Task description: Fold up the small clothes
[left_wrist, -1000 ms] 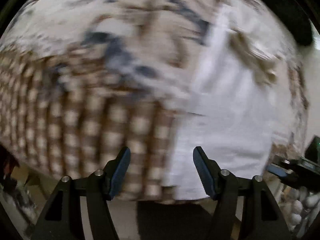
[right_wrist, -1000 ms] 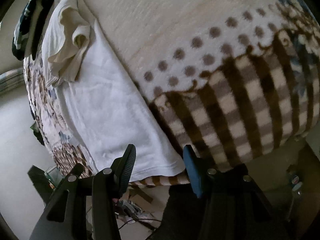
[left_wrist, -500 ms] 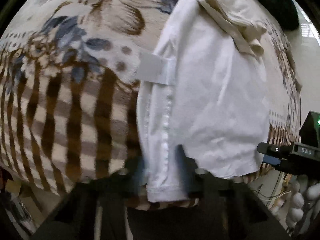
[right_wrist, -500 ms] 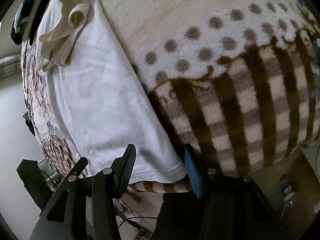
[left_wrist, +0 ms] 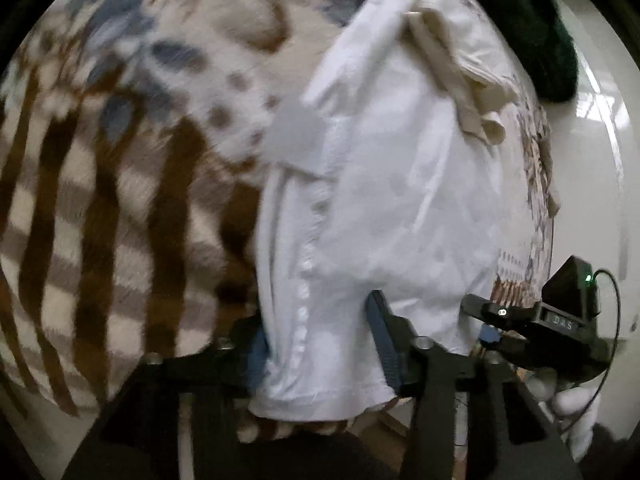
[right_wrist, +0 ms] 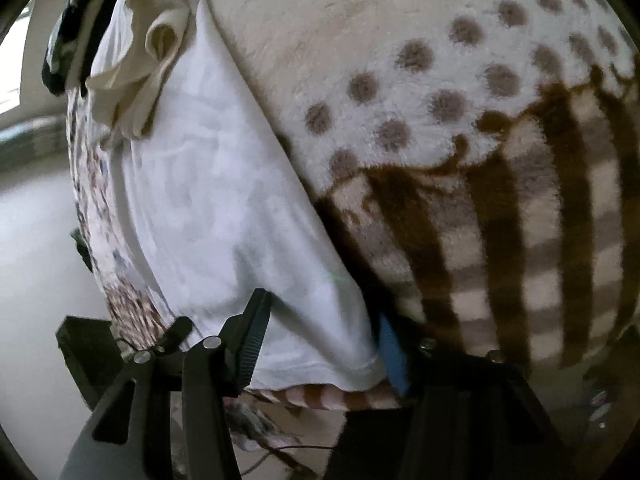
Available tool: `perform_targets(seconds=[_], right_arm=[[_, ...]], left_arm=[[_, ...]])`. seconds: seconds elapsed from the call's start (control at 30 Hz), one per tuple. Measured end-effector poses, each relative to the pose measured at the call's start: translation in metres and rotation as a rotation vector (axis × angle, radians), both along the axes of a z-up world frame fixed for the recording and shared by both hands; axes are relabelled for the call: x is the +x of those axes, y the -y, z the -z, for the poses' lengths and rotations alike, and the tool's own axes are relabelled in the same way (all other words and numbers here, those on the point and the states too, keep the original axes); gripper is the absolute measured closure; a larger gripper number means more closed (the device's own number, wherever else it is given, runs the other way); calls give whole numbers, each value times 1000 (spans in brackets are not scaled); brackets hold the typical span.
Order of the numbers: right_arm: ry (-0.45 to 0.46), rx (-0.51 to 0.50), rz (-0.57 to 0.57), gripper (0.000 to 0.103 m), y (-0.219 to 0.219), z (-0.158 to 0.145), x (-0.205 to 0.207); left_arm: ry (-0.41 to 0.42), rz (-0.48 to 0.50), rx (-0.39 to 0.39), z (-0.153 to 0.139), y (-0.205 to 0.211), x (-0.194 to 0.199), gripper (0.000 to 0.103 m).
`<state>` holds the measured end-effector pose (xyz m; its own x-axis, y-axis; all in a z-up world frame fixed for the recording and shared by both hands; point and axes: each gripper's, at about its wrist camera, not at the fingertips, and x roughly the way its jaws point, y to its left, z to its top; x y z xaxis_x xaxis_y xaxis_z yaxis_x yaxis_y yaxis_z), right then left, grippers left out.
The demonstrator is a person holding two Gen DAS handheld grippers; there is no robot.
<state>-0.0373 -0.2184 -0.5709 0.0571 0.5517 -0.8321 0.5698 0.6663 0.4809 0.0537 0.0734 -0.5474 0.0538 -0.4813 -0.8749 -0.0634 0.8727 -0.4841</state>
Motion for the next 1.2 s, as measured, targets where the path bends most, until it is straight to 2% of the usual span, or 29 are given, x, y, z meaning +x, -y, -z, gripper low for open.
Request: perform_targets(seconds=[0.03,0.07,0.23,0.37,0.47,0.53,0.63,0.73,0.77,0.8,0.87,0.9,0.93,1.0,1.03,1.07,1.13,1.2], right_arm=[[11,2,9,97,0,-1,0],[24,39,31,99,0,-1,-1],[57,147,77,99,5,-19,1],[125,194,58,99,8,-61,18],[184,207,54,99,13,-95,42],[227,210,63,99,18,-114,64],[281,243,112,99,31,-133,110],[337,213,162,99,51,-139,167],[355,185,184,99,58,-137,192],[373,185,214,99,64,-131,217],[383,177,231,98,78,-111,261],[346,161,246,97,86,-98,282],[330,172,258,95,89,-91,290],[321,213,294,73,94,-81,302],[341,208,303,55,96,-84,303],[366,181,302,46,98,-89,300],[363,129,287,41,104,-94,294],[339,55,236,41,104,-97,283]], left_arm=[[16,12,5,-3,6,3,99],[20,15,15,-7,10,5,99],[-10,-98,-111,-26,-8,10,99],[-28,-193,-249,-56,-25,28,99],[-10,-271,-337,-79,-29,56,99],[16,-318,-401,-93,-32,85,99],[68,-370,-461,-104,-23,151,99],[80,-420,-494,-98,-19,215,97],[84,-438,-517,-90,-15,248,88],[93,-431,-526,-85,-13,270,65],[91,-441,-517,-75,-18,300,37],[92,-444,-524,-72,-22,310,37],[91,-438,-498,-69,-26,319,37],[102,-408,-461,-72,-33,322,37],[113,-387,-427,-72,-38,320,36],[115,-370,-393,-70,-40,318,36],[107,-305,-304,-62,-40,313,36],[93,-244,-214,-49,-34,312,36]])
